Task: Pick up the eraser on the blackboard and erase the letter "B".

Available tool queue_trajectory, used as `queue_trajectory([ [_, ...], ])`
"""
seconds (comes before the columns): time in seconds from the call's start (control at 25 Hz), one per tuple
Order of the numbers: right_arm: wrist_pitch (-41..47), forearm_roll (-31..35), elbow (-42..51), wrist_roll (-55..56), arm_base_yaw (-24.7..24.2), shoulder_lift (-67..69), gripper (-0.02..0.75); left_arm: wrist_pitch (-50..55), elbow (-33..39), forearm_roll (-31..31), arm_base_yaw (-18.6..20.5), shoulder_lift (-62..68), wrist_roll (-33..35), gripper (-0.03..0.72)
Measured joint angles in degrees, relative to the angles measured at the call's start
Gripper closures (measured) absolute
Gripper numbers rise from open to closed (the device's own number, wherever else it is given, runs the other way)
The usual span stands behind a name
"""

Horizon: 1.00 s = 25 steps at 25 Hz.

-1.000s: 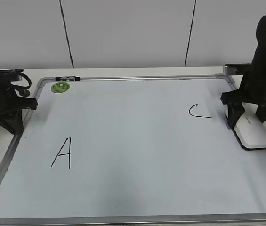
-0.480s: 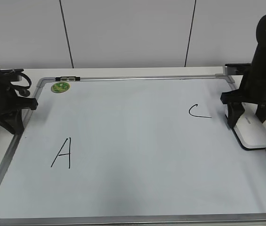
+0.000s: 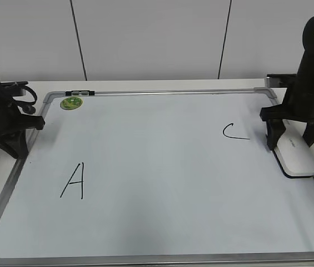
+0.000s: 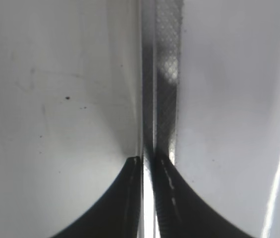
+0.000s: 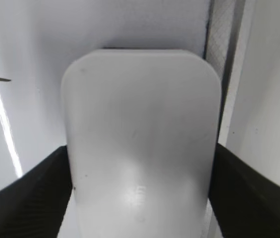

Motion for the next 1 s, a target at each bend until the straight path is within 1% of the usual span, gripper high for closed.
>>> queue_trajectory([
  [0.16,0.0,0.0,-0.7,0.2,0.0,0.0,0.108,0.0,-0.1,-0.1,0.0,0.0,0.0,0.600],
  [0.24,0.0,0.0,-2.0,0.3,0.0,0.0,0.107,0.3,-0.9,-0.1,0.0,0.0,0.0,0.579],
  [0.28,0.0,-0.1,-2.7,0.3,0.0,0.0,0.107,0.8,-1.5,-0.1,0.0,0.0,0.0,0.556],
  [0.4,0.0,-0.1,-4.5,0.6,0.0,0.0,0.107,2.1,-4.4,0.3,0.0,-1.3,0.0,0.454],
  [0.52,0.1,-0.3,-5.3,1.2,0.0,-1.0,0.107,4.4,-7.8,1.1,0.0,-3.4,0.0,0.328],
  [0.6,0.1,-0.3,-5.3,1.3,0.0,-1.9,0.108,5.5,-8.8,1.3,0.0,-4.9,-0.2,0.244],
  [0.68,0.2,-0.4,-5.3,2.0,0.0,-3.2,0.110,6.9,-9.1,1.3,0.0,-6.2,-1.1,0.188],
  [0.76,0.2,-0.4,-5.3,2.6,0.0,-4.3,0.118,9.4,-9.1,1.3,0.0,-7.1,-1.6,0.160],
  [0.92,0.4,-0.4,-5.4,3.2,0.0,-6.5,0.155,14.4,-9.1,1.7,0.0,-7.2,-1.9,0.148],
  [1.0,0.5,-0.4,-5.1,3.3,0.0,-7.8,0.164,15.3,-9.1,2.1,0.0,-7.8,-2.5,0.148],
])
